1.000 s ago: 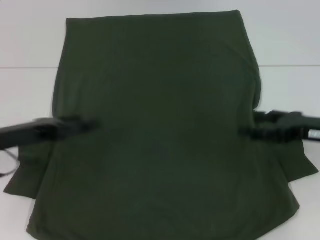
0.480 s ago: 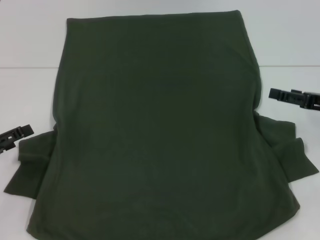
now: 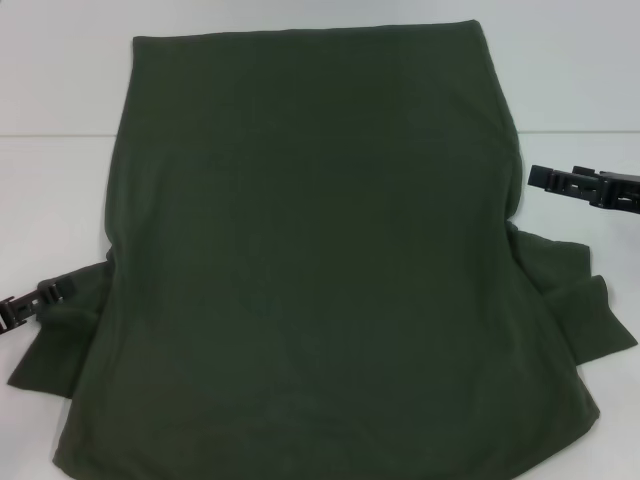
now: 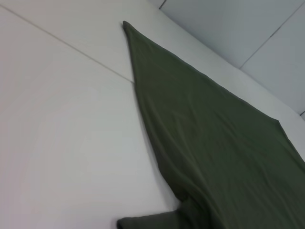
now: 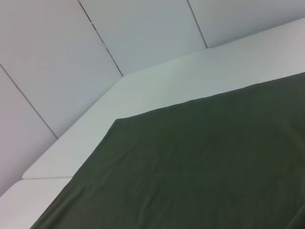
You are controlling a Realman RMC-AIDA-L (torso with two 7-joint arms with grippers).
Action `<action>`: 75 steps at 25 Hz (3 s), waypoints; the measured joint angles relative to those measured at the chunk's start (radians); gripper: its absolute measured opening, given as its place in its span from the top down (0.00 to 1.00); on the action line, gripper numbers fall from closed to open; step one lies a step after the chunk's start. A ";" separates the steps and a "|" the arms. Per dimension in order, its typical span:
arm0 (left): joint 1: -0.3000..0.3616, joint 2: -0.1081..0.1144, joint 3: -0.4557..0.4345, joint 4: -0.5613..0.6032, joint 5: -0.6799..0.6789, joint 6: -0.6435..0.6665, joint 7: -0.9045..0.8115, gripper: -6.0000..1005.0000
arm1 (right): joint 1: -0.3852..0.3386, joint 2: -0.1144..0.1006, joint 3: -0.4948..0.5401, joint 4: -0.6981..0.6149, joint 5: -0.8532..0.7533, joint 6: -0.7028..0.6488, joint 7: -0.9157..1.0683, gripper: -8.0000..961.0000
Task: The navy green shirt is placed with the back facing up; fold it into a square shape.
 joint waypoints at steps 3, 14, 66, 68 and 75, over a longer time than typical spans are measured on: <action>0.003 0.000 -0.002 -0.001 -0.001 -0.001 0.001 0.07 | -0.003 0.001 0.000 0.002 0.000 -0.004 0.000 0.02; 0.003 -0.014 -0.007 -0.005 -0.028 0.093 0.001 0.07 | -0.009 0.001 0.003 0.011 0.000 -0.007 0.003 0.02; 0.003 -0.025 0.035 -0.015 -0.013 -0.041 0.002 0.44 | -0.041 -0.006 0.018 0.011 0.038 -0.021 0.004 0.02; 0.003 -0.025 0.036 -0.015 -0.005 -0.042 0.002 0.49 | -0.042 -0.006 0.018 0.012 0.038 -0.021 0.003 0.02; -0.003 -0.030 0.039 -0.003 0.025 -0.049 0.021 0.80 | -0.042 -0.007 0.018 0.012 0.038 -0.021 0.002 0.02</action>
